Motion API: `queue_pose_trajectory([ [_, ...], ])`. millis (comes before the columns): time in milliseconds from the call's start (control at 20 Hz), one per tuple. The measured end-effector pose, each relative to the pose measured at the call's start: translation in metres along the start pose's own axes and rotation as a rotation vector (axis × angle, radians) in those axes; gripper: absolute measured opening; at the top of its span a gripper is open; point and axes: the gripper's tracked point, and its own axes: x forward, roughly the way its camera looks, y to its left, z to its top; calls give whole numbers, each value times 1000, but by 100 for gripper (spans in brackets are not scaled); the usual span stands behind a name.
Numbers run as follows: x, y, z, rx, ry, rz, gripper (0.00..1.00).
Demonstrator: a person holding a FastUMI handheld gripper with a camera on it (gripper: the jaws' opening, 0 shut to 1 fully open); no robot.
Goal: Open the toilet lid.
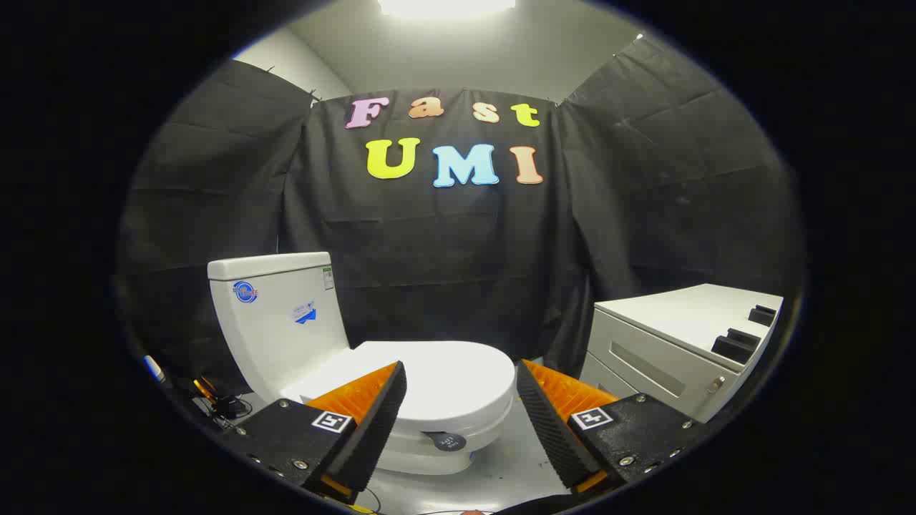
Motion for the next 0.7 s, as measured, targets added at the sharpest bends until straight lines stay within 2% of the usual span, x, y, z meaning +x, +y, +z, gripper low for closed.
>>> queue_pose_trajectory([
  [700,-2,2,-4,-5,13,8,95],
])
